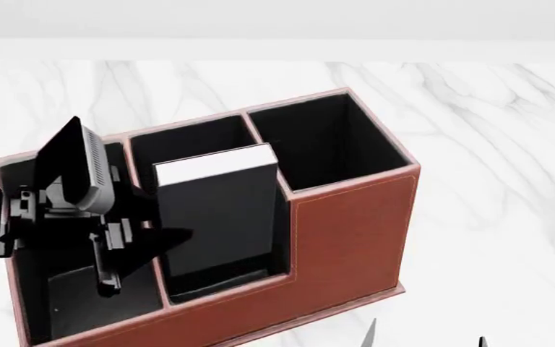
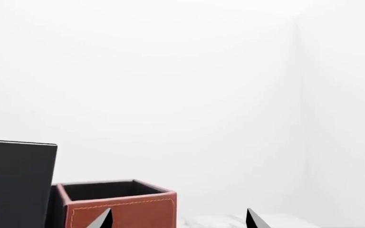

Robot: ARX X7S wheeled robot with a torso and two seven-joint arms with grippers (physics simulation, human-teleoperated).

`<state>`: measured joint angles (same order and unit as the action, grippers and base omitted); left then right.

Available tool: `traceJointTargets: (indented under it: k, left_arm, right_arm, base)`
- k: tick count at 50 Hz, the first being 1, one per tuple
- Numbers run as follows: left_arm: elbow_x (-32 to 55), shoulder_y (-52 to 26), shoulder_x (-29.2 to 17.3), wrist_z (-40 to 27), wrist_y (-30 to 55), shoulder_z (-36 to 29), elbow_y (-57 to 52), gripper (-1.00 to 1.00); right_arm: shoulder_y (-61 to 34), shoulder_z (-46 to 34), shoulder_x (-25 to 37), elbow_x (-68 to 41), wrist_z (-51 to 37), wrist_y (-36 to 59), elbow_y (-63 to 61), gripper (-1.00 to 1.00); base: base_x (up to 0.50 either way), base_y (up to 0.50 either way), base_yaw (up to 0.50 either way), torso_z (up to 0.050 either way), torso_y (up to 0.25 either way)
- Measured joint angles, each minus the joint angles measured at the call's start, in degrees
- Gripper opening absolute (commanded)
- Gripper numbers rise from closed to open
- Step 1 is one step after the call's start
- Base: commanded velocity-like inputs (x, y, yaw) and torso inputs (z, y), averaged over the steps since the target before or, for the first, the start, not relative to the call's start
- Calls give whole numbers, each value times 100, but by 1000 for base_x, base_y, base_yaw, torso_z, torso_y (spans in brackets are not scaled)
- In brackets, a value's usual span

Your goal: Pick up the book and place it in the back compartment of the caddy.

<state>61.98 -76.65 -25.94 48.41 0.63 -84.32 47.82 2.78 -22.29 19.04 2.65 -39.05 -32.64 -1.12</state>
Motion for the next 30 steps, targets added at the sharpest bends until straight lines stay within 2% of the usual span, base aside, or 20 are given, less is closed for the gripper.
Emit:
traceJointTargets:
  k: [16,30]
  left_arm:
    - [-39,103,920,751,-431,1,1949,-100]
    - [-525,228,1247,976,-492,388,2606,-100]
  right_arm:
    - [-12,-21,11,1,-20,-20,28,100]
    - [-29,-39,16,-1,-36,-18,47,100]
  base:
    - [0,0,0,0,2]
    - [0,0,0,1,1]
